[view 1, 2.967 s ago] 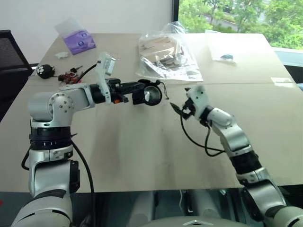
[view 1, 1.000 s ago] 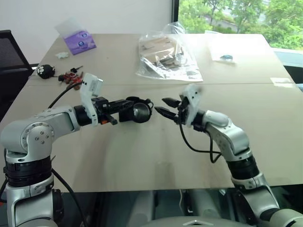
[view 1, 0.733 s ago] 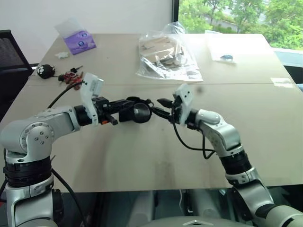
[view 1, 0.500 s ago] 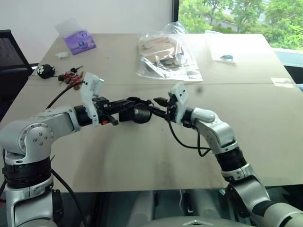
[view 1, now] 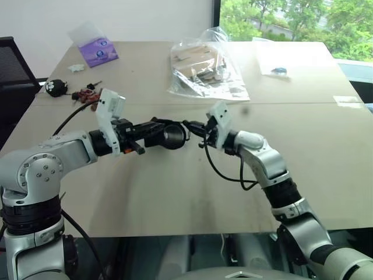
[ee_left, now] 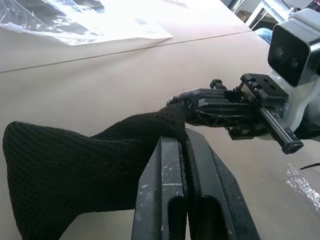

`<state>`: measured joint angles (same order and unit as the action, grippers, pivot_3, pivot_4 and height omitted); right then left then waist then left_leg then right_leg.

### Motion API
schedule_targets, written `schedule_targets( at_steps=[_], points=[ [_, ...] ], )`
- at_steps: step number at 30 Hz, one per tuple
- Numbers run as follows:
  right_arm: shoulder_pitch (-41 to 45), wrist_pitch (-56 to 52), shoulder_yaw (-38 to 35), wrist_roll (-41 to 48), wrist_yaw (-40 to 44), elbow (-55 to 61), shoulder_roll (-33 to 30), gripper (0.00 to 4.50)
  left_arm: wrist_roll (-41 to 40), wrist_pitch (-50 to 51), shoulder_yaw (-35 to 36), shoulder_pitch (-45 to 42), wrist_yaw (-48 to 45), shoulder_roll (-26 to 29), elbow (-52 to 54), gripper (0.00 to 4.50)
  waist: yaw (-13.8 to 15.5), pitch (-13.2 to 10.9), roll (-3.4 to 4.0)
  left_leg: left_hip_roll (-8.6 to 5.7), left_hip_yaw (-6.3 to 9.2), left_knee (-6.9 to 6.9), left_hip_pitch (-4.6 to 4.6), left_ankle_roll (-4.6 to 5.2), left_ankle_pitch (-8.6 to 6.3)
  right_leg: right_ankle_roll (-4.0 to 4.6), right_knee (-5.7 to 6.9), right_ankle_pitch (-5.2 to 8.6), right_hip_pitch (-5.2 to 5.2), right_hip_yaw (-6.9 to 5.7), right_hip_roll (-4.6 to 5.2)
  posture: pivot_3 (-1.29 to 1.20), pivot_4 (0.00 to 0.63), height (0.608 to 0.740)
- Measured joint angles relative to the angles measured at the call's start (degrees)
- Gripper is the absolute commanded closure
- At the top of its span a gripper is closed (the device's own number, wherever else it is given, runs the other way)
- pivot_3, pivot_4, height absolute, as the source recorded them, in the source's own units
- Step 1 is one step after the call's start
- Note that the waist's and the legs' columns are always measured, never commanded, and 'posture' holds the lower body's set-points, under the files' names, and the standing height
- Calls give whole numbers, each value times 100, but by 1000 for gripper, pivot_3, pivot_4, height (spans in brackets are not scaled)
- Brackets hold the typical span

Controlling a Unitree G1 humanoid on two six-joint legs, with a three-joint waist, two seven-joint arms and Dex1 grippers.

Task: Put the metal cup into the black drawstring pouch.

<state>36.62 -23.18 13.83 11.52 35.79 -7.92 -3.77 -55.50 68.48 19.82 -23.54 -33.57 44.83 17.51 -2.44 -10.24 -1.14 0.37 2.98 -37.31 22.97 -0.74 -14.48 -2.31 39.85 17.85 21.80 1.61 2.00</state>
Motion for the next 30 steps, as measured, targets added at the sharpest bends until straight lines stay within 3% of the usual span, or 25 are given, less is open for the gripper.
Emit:
schedule_targets(
  at_steps=[10,15,18,24,30],
  points=[
    [261,923,555,-1296,-61,676,-1126,4445,-125,-137,0,186,166,-201,210,4500,4,0,0,0,-1,0,0,0,0,0,0,0,0,0,2,0,150,740],
    [442,1467,735,-1935,-26,740,-1620,4445,-462,-113,4,131,417,-591,154,4500,9,0,-1,0,0,-2,1,0,0,0,-1,0,-1,0,5,0,150,740],
    [544,1694,735,-2175,-80,737,-1741,4500,-783,-77,116,80,637,-817,84,3695,6,0,-1,1,0,-2,2,0,0,0,0,0,0,0,11,0,150,740],
    [1085,1997,480,-2350,-163,724,-1890,4500,-979,-267,264,-204,1063,-931,76,896,12,0,-2,1,0,-3,2,-1,0,0,-1,0,-2,-2,12,0,150,740],
    [1382,2258,237,-2337,-89,724,-2144,4500,-620,-674,42,-418,1267,-939,206,896,20,0,-2,-2,0,-4,5,-1,0,0,-5,0,-2,-1,11,0,150,740]
  ],
)
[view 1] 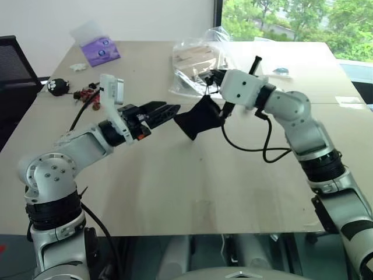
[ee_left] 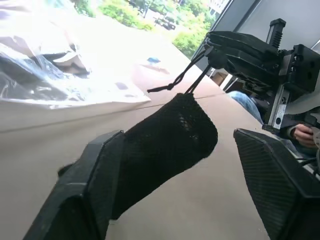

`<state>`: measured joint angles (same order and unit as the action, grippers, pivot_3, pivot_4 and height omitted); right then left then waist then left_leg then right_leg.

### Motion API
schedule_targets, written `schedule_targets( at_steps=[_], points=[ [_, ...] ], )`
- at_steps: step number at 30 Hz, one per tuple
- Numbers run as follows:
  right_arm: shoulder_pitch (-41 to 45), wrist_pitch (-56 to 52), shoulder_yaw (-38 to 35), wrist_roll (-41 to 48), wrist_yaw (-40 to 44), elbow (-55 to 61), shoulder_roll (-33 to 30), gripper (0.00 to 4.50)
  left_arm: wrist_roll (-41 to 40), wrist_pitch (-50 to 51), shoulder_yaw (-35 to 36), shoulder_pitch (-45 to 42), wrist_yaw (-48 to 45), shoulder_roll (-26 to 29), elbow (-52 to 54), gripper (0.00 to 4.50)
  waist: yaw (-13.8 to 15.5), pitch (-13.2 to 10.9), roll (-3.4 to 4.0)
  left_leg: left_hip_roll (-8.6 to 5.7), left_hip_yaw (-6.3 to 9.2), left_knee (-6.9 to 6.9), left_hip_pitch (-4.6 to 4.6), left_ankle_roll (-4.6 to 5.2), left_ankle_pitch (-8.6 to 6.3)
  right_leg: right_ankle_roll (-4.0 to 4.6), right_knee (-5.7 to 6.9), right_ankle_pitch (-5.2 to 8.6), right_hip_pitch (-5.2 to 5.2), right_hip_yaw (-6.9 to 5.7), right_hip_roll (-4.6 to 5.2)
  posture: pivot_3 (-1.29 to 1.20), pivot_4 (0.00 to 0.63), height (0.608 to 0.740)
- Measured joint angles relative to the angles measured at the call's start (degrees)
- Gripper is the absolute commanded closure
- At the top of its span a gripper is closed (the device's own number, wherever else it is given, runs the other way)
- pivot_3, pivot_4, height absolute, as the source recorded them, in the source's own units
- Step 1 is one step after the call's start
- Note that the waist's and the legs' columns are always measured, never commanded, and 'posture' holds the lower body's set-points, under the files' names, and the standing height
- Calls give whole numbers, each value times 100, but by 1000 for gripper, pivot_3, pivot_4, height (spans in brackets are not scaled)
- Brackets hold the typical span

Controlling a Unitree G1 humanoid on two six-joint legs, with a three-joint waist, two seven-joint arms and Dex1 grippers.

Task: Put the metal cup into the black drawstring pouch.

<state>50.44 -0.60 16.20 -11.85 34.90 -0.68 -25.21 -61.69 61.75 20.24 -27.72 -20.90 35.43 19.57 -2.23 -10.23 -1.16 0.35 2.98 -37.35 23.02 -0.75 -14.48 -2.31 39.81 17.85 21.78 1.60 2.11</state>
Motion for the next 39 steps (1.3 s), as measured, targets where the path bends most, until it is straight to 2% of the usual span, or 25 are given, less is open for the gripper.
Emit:
schedule_targets(
  at_steps=[5,7,10,22,37,39],
  points=[
    [51,243,-99,-4,128,-14,-234,4500,1030,-731,-571,62,99,-20,47,896,-8,0,1,1,-4,1,0,0,0,0,1,0,1,3,-1,0,150,740],
    [51,351,-100,-2,222,-13,-335,4500,1089,-924,-706,55,-54,-114,87,896,-2,0,1,1,-4,1,1,0,0,0,-1,0,0,2,-1,0,150,740],
    [50,464,-102,0,315,-13,-418,4500,888,-965,-704,-93,-190,-273,106,128,2,0,0,1,-3,0,1,0,0,0,-1,0,0,1,0,0,150,740],
    [29,801,-102,-35,594,194,-646,4500,759,-1015,-1033,-684,-486,-699,19,128,-4,0,0,1,-4,-1,1,0,0,0,0,0,0,2,-8,0,150,740],
    [30,734,-102,-53,679,574,-653,4500,1329,-1438,-1515,-1544,-1190,-1063,-978,128,-3,0,0,0,-3,-3,2,0,0,0,-1,0,0,-1,-13,0,150,740],
    [29,722,-102,-53,694,628,-653,4500,1355,-1458,-1586,-1602,-1291,-1134,-1063,658,2,0,0,0,-3,-4,5,0,0,0,-1,0,0,-1,-12,0,150,740]
  ],
)
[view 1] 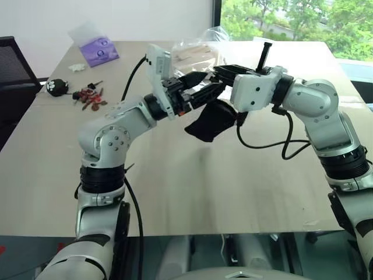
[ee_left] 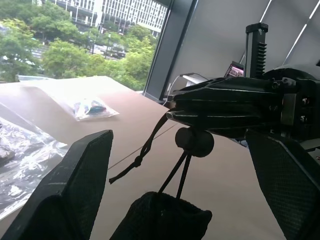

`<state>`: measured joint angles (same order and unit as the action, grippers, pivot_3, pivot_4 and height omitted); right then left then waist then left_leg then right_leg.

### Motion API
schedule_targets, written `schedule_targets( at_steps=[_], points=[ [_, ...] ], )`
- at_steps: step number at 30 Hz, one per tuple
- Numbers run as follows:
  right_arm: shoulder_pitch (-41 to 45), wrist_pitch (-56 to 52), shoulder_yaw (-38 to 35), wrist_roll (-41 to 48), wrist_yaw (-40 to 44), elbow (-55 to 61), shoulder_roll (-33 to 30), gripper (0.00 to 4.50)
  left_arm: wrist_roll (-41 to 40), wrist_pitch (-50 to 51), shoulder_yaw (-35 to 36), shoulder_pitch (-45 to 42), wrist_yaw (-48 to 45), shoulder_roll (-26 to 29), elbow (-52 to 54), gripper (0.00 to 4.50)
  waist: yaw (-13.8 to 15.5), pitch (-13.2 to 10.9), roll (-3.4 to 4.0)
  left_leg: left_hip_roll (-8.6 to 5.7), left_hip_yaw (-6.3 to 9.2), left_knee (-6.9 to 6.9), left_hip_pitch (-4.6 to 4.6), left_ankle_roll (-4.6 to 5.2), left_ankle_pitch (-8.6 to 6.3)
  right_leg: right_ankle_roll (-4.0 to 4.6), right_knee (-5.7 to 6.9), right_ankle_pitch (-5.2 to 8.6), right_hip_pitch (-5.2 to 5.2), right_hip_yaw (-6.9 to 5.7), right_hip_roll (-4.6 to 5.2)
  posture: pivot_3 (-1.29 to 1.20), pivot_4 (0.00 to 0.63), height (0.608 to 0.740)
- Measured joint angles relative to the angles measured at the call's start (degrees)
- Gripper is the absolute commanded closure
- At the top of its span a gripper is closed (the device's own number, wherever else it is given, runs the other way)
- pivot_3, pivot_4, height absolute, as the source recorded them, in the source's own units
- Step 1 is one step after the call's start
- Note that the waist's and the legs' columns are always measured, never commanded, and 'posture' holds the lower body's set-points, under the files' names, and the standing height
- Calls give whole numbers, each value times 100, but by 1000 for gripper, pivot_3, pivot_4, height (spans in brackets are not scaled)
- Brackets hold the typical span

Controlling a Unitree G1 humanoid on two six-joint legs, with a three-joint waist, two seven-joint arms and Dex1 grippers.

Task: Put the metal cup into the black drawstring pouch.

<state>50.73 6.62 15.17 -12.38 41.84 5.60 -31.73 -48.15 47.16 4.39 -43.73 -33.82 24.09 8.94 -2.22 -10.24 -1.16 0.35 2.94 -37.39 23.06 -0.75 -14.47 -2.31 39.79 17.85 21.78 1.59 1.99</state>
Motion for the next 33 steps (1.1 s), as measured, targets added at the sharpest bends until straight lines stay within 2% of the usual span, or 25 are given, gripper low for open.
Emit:
schedule_targets(
  at_steps=[1,5,8,17,21,26,30,33],
  points=[
    [0,-3,-1,0,1,22,0,4500,9,0,-7,-29,-35,-39,-46,996,1,0,0,0,0,-1,0,0,0,0,0,0,0,0,0,0,150,740],
    [-37,-69,-70,-31,5,24,-23,4500,5,-2,-42,-82,-225,-140,-69,2980,-3,0,0,0,1,-1,0,0,0,0,1,0,0,0,0,0,150,740],
    [-64,-111,-106,-45,22,26,-67,4500,18,-2,-39,-83,-245,-145,-76,4302,-5,0,0,0,1,-1,0,0,0,0,1,0,0,0,1,0,150,740],
    [-214,-184,-191,-40,37,135,-87,4500,153,-6,-40,-73,-273,-149,-105,4348,-3,0,0,0,1,-2,0,0,0,0,2,0,0,0,0,0,150,740],
    [-219,-281,-259,-83,-34,15,-187,4500,427,-103,-75,250,-397,63,-105,4348,-14,0,0,0,-1,0,-3,0,0,0,3,0,0,2,0,0,150,740],
    [-189,-386,-442,-363,-512,-956,-472,4500,924,-337,-320,808,-523,321,-285,4348,15,0,0,-1,-1,-3,-1,1,0,0,3,0,0,1,1,0,150,740],
    [-163,-227,-384,-499,-768,-1574,-567,4500,1137,-551,-502,771,-530,334,-290,4348,18,-1,0,-2,-2,-2,3,1,0,0,-1,0,1,2,1,0,150,740],
    [-102,-170,-414,-567,-1037,-2078,-986,4500,1539,-752,-516,780,-345,497,-609,4348,16,-1,1,-2,-2,-1,3,1,0,0,-1,0,2,1,1,0,150,740]
  ],
)
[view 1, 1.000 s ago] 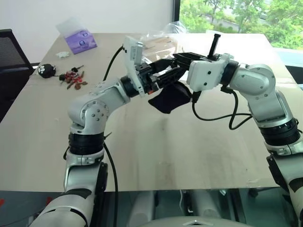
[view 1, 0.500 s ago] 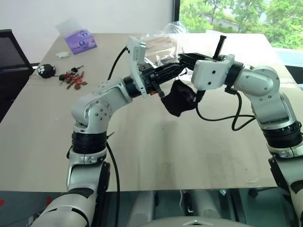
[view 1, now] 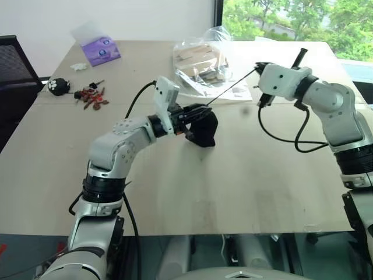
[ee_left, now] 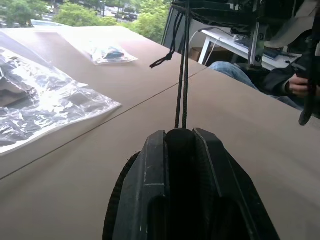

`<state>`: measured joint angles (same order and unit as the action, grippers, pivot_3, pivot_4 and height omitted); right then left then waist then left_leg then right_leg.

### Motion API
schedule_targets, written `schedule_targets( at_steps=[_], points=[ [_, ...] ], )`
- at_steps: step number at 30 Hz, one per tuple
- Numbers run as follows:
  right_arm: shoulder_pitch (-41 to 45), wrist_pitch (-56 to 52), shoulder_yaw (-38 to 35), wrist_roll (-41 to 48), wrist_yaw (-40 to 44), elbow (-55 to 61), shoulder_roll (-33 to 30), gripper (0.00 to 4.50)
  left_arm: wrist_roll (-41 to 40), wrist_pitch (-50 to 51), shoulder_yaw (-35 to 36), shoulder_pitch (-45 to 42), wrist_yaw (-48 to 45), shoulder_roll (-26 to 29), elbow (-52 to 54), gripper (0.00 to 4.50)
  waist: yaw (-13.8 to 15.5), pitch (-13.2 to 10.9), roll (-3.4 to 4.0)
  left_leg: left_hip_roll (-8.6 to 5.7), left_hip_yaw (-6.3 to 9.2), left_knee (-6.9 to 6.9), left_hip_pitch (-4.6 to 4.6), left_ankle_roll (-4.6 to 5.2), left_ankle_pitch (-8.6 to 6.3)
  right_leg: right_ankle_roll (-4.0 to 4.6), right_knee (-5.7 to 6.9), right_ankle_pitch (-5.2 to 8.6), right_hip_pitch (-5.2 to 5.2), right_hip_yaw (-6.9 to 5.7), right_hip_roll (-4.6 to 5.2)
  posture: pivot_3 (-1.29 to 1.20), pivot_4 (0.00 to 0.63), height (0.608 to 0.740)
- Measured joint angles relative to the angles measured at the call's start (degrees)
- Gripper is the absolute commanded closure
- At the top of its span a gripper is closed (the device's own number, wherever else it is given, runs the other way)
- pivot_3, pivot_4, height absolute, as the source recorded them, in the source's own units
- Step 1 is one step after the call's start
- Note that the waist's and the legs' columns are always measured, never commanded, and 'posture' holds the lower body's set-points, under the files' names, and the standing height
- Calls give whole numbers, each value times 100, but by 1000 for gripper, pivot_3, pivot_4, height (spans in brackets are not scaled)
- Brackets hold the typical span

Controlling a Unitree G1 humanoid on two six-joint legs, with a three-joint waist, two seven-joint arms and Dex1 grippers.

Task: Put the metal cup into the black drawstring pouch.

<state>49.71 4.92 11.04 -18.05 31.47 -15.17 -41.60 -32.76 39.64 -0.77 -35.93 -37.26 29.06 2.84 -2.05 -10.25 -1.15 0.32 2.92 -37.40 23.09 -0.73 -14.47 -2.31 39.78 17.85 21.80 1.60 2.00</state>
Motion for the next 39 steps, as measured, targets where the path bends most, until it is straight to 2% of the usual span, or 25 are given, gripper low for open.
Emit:
schedule_targets(
  at_steps=[4,8,10,12,13,16,17,21,23,24,27,30,35,39],
  points=[
    [-297,-165,-184,348,-39,51,-86,4500,348,-343,-104,-122,-16,75,-206,4348,-13,0,0,2,-2,2,3,0,0,0,-1,0,0,2,0,0,150,740],
    [-1387,-1110,-825,1320,245,815,28,4500,344,-234,-334,-128,-190,27,34,4348,18,1,0,2,16,-5,25,1,-1,0,-5,0,2,-1,2,0,150,740],
    [-2044,-1898,-1217,1893,386,1345,189,3922,307,-89,-490,-70,-322,-115,230,3342,43,1,2,1,33,-18,40,2,-1,0,-4,0,6,-8,1,0,150,740],
    [-2530,-2319,-1418,2175,456,1675,208,3528,250,14,-624,-40,-377,-265,349,2987,78,2,4,-1,43,-33,53,3,-1,0,-1,0,10,-17,0,0,150,740],
    [-2931,-2528,-1581,2343,528,1982,168,2916,213,87,-686,-47,-374,-416,396,2338,106,2,5,-1,46,-39,57,3,-2,0,0,0,12,-19,0,0,150,740],
    [-3916,-3026,-1873,2801,768,2730,129,1535,87,280,-637,-74,-261,-608,610,1097,141,-1,13,-2,57,-59,65,5,-3,0,6,0,10,-30,-2,0,150,740],
    [-4302,-3250,-2081,3049,858,3069,126,1121,-36,424,-498,-85,-196,-595,734,1097,134,-3,17,-2,56,-64,63,7,-4,0,9,0,8,-29,-3,0,150,740],
    [-5145,-3696,-2860,3670,1025,3876,51,1121,-341,728,71,41,-128,-235,1123,1097,61,-1,28,0,47,-68,42,23,-13,-1,17,0,-5,-29,-10,0,150,740],
    [-5667,-3798,-3388,3912,1090,4323,24,399,-481,823,426,326,-159,67,1277,1097,63,0,30,0,50,-68,35,29,-17,-1,17,0,-13,-29,-11,0,150,740],
    [-5868,-3806,-3503,3964,1117,4467,23,76,-500,826,514,481,-234,237,1288,838,69,1,31,0,50,-67,33,30,-17,-1,16,0,-15,-28,-12,0,150,740],
    [-6366,-3804,-3735,4148,1126,4812,217,0,-459,753,670,1021,-442,694,1372,38,70,1,31,2,49,-63,30,29,-17,-1,13,0,-16,-26,-12,0,150,740],
    [-6668,-3696,-3810,4206,949,5117,519,0,-243,230,1021,1556,-265,577,1480,38,129,1,31,0,48,-70,35,31,-18,-1,12,0,-16,-16,-6,0,150,740],
    [-6977,-3504,-3771,4115,523,5564,973,0,-197,-361,1441,2922,-389,586,1808,38,141,3,32,4,50,-70,30,33,-19,0,13,0,-19,-14,0,0,150,740],
    [-7117,-3328,-3404,4009,212,5889,1342,0,-113,-789,1667,3594,-533,585,1819,38,152,4,32,5,52,-67,26,35,-21,1,12,1,-24,-16,3,0,150,740]
  ],
)
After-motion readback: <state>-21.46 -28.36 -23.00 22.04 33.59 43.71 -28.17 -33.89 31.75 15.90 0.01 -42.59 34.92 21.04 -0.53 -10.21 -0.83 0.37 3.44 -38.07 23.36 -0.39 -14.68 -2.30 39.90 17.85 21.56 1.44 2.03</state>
